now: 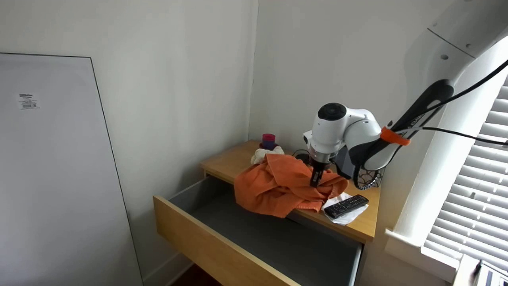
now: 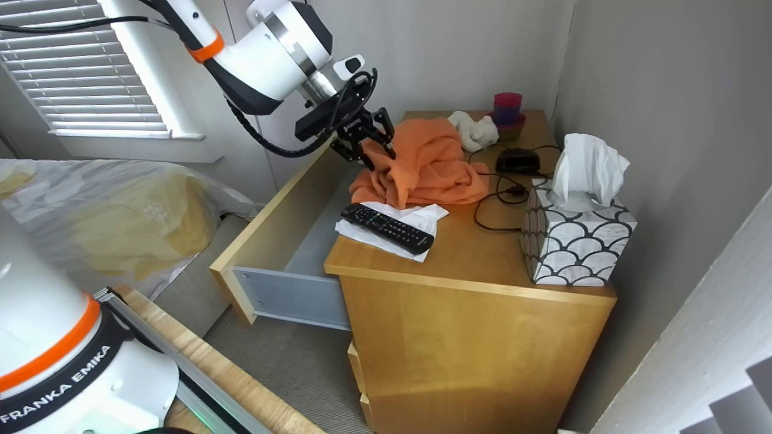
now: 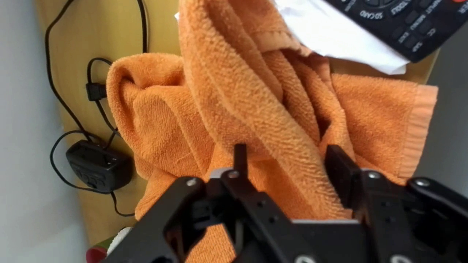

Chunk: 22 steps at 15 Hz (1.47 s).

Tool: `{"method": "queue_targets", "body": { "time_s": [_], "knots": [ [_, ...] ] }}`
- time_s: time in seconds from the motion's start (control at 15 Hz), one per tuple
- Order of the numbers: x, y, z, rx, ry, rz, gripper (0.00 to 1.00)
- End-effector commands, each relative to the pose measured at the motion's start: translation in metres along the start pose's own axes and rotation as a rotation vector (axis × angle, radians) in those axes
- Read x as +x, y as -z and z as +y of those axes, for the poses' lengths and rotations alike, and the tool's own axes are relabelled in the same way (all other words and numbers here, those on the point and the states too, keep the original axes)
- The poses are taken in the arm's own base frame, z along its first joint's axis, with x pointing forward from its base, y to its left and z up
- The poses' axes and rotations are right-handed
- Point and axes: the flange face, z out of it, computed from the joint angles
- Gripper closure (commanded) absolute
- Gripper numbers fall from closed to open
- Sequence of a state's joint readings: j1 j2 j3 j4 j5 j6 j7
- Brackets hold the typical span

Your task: Put the orange towel in the open drawer

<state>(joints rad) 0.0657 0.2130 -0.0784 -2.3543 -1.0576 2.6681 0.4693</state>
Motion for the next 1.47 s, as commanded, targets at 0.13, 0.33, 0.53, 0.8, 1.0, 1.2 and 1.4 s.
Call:
{"method": "queue_targets", "body": {
  "time_s": [0.13, 0.33, 0.53, 0.8, 1.0, 1.2, 1.4],
  "knots": [
    [0.007, 0.007, -0.007, -0.006, 0.012, 0.037, 0.89],
    [0.015, 0.017, 0.0, 0.001, 0.004, 0.039, 1.0],
    [0.035, 0.038, 0.02, 0.008, -0.048, 0.079, 0.99],
    [0.09, 0.101, 0.062, 0.025, -0.178, 0.19, 0.99],
    [0.134, 0.156, 0.091, 0.06, -0.295, 0.301, 0.99],
    [0.165, 0.207, 0.099, 0.141, -0.36, 0.378, 0.99],
    [0.177, 0.247, 0.074, 0.333, -0.346, 0.339, 0.99]
  ]
}}
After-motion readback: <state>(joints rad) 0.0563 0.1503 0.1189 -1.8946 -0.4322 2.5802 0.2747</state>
